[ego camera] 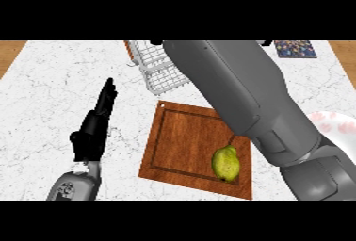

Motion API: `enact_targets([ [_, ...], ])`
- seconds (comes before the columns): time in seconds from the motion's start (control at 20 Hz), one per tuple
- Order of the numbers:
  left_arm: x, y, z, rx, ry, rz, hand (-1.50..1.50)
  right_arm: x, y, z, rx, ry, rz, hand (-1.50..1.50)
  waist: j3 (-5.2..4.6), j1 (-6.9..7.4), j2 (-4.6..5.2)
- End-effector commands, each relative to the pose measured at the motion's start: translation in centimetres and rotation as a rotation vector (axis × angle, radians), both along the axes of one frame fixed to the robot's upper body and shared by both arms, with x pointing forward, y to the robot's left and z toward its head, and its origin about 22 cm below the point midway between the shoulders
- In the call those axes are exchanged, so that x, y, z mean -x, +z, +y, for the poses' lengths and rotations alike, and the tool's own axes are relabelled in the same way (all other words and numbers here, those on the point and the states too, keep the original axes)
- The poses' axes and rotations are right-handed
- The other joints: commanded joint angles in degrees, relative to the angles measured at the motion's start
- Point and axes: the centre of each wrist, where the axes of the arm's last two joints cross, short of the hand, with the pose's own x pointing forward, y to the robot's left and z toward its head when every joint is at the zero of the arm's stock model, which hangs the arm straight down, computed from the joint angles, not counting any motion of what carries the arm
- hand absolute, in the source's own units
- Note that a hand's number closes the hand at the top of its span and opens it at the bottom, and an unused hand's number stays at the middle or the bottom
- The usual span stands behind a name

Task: Pick the bell pepper from the cutting board and place it in the tiered basket

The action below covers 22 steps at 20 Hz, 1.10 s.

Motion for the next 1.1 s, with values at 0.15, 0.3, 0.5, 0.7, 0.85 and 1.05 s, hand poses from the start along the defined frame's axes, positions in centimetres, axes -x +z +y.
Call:
enact_targets([
  [0.15,1.3,0.2,-0.1,0.009,-0.009,0.002,0.00,-2.5,-4.1,-3.5,-0.249,-0.019,0.067,-1.50,0.06,0.27,-0.08],
  [0.3,-1.3,0.3,0.3,-0.010,0.014,-0.009,0.00,-2.2,-2.8,-2.4,-0.346,0.010,0.038,-1.50,0.02,-0.39,0.06],
  [0.5,0.0,-0.9,0.2,-0.016,0.019,0.012,0.00,-2.5,-0.7,-5.0,-0.537,-0.075,-0.080,-1.50,0.05,-1.07,-0.32],
  [0.7,1.1,-1.8,1.4,-0.014,0.022,0.006,0.00,-3.1,1.3,-9.3,-0.611,-0.204,-0.126,-1.50,0.05,-1.44,-0.59],
  [0.85,0.8,-1.7,2.3,-0.006,0.041,0.018,0.00,-2.9,-0.7,-12.8,-0.703,-0.262,-0.100,-1.50,0.09,-2.79,-0.98],
  [1.05,0.3,-0.1,3.4,0.001,0.060,0.017,0.00,-2.0,-0.7,-20.2,-0.806,-0.296,-0.139,-1.50,0.15,-3.46,-1.22],
])
